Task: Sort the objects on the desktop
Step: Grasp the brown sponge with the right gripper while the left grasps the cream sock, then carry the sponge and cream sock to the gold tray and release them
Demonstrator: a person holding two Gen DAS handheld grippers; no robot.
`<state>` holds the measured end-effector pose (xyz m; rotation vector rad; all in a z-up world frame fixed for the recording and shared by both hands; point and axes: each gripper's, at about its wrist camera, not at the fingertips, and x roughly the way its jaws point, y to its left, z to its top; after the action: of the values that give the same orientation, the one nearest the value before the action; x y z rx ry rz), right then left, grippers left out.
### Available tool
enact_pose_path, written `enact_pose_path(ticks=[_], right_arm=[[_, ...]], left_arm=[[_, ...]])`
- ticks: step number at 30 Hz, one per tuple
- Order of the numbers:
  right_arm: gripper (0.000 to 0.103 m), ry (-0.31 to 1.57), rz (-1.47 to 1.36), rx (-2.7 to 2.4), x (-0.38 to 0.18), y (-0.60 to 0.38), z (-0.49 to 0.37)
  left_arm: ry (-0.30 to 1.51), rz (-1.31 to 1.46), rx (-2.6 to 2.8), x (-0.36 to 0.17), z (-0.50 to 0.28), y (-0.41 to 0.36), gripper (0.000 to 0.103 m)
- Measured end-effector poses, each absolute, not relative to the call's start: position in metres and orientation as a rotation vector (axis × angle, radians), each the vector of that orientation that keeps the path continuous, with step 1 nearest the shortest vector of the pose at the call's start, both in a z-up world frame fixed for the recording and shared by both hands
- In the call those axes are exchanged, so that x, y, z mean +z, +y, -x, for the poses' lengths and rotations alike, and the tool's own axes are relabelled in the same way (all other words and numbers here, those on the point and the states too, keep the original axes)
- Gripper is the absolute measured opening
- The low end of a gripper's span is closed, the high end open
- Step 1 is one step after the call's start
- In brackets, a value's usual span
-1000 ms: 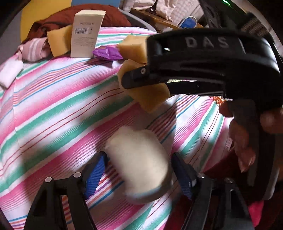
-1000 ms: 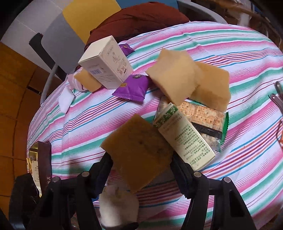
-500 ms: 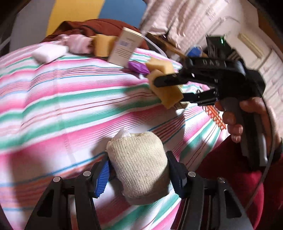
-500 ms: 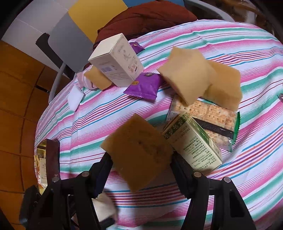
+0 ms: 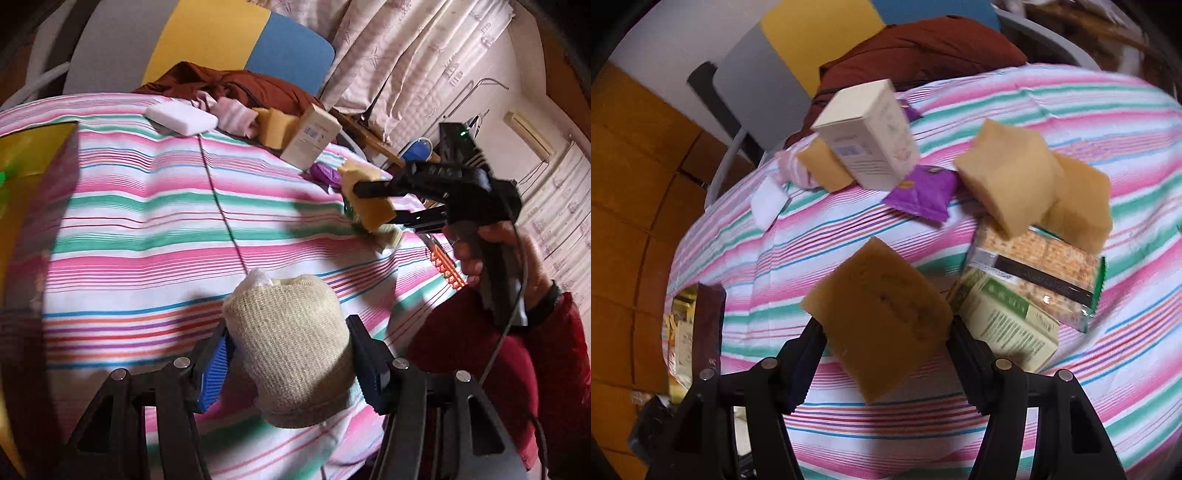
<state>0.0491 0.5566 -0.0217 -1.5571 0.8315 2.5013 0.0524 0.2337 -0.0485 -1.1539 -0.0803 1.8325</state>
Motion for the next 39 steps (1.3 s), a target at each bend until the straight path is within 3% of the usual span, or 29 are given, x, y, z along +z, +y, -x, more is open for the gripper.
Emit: enact_pose_path(ticks=[6, 22, 35, 39], right_arm=[[0.066, 0.649, 1.527, 2.671, -0.005, 0.515, -0.042], [0.067, 0.675, 1.636, 2.969, 0.025, 0.334, 0.008], [0.07, 0.319, 1.695, 2.9, 0.006, 0.233, 0.076], [0.075, 0.268, 1.676, 2.859, -0.005, 0.223, 0.091]], left_arm=[[-0.149, 1.098, 1.891, -0.025, -0.044, 0.191, 0.06], [-0.378, 1.034, 2.101, 0.024, 0.036, 0.075, 0.06], [-0.299, 1.234, 2.23, 0.001, 0.157, 0.043, 0.061], [-0.231, 1.305, 2.242, -0.014, 0.171, 0.049, 0.064]])
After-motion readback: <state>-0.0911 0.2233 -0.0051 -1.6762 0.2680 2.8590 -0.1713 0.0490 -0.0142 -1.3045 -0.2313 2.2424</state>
